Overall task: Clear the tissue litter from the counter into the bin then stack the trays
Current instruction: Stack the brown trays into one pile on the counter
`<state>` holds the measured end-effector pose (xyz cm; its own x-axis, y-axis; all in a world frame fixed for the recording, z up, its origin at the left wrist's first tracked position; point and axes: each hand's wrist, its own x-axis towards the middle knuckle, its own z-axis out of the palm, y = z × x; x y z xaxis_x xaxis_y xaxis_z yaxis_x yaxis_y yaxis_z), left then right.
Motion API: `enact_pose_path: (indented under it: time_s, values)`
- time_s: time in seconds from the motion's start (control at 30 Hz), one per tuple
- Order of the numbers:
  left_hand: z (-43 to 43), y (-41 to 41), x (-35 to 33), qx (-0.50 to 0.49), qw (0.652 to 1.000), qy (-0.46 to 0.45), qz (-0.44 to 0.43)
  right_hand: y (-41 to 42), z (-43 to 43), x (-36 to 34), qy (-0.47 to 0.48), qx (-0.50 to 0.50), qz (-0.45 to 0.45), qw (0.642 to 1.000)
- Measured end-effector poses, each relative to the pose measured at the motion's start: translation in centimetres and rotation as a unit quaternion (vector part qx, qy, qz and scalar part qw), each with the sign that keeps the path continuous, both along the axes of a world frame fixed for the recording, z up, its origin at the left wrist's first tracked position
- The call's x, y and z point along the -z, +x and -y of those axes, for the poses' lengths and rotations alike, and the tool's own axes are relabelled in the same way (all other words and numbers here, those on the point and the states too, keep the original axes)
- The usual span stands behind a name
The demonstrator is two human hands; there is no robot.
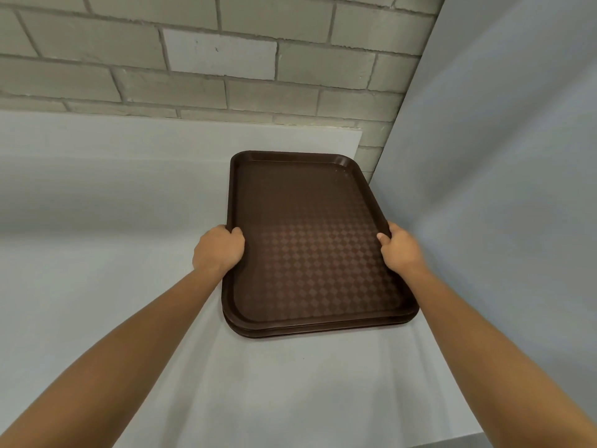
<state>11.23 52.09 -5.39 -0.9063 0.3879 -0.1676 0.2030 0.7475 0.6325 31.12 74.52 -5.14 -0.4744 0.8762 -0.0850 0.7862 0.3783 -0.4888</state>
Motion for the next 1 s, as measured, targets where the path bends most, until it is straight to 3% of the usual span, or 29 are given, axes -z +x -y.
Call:
enact_pose_path:
  time_s: [0.23,1.0]
  values:
    - [0.6,0.9,0.3,-0.001,1.0,0.009,-0.016,1.0,0.8,0.6,0.078,0.011,0.069,0.994]
    - [0.8,-0.1,0.3,-0.006,1.0,0.013,0.004,0.0,0.0,0.6,0.043,-0.01,0.059,0.997]
